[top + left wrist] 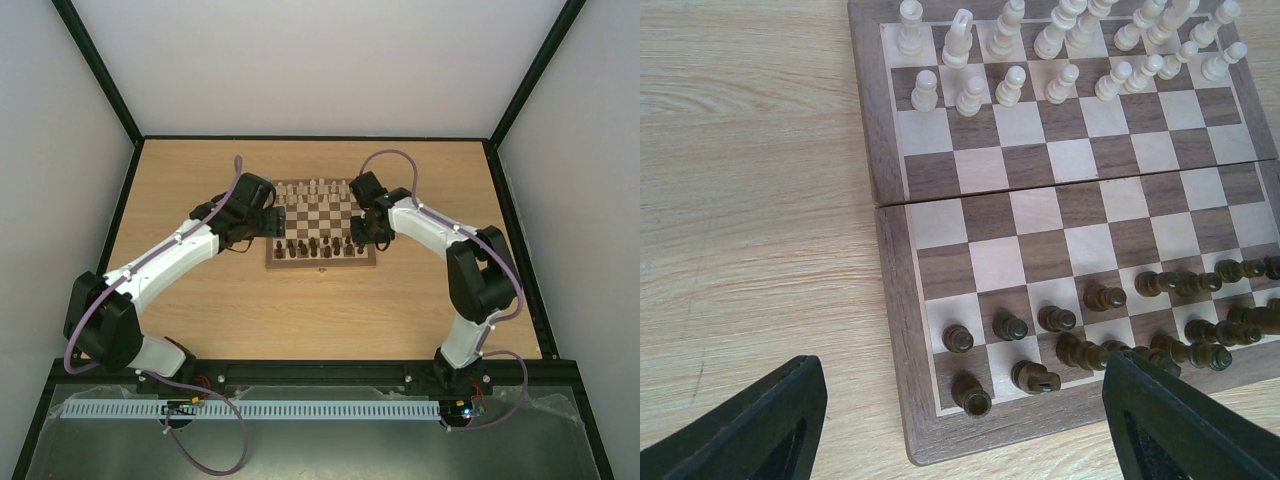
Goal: Set up the chess pieces on the board
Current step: Adjust the chess piece on the chessboard, then reset both arms
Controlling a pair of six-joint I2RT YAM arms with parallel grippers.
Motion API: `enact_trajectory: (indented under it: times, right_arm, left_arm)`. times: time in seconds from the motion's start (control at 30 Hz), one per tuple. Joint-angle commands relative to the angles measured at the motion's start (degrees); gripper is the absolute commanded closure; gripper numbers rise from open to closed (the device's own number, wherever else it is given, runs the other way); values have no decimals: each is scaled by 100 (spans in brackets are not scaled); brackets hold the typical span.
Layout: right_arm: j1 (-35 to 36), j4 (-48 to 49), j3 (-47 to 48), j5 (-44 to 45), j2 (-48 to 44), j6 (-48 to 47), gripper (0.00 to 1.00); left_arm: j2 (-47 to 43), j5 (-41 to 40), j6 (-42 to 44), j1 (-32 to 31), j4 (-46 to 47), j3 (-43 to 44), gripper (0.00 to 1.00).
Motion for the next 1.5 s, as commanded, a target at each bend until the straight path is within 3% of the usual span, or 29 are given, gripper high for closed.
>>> enact_trajectory:
  times: [0.0,0.43,0.73,0.9,1.03,1.1,1.13,1.27,1.3,1.47]
  right_arm:
    - [-23,-26,131,-98,223,-45,71]
    - [-32,62,282,-148,468,-54,82]
    - [-32,91,268,-182,455,-71,83]
    - [-32,86,234,-22,239,-33,78]
    - [-33,128,216,99,-149,39,67]
    - [-34,200,167,222,-405,75,58]
    - [-32,259,128,301,-549,96,50]
    - [-33,567,-185,678,-1305,214,7]
    - [-32,655,-275,779,-1474,244,0]
    - [-32,1188,-839,1173,-2233,302,1]
  left_arm:
    - [23,-45,15,33,52,-33,21]
    - [69,-56,39,33,77,-43,21]
    - [115,-38,32,37,87,-28,21]
    - [98,-47,34,41,87,-24,21]
    - [1,-21,-5,33,106,-30,20]
    - [-119,-75,-55,23,136,-56,11]
    - [-201,-117,-95,12,164,-77,2]
    - [-638,-364,-251,-39,412,-266,0]
    - [-735,-509,-304,-36,454,-308,0]
    - [-1293,-1450,-651,-3,566,-720,1]
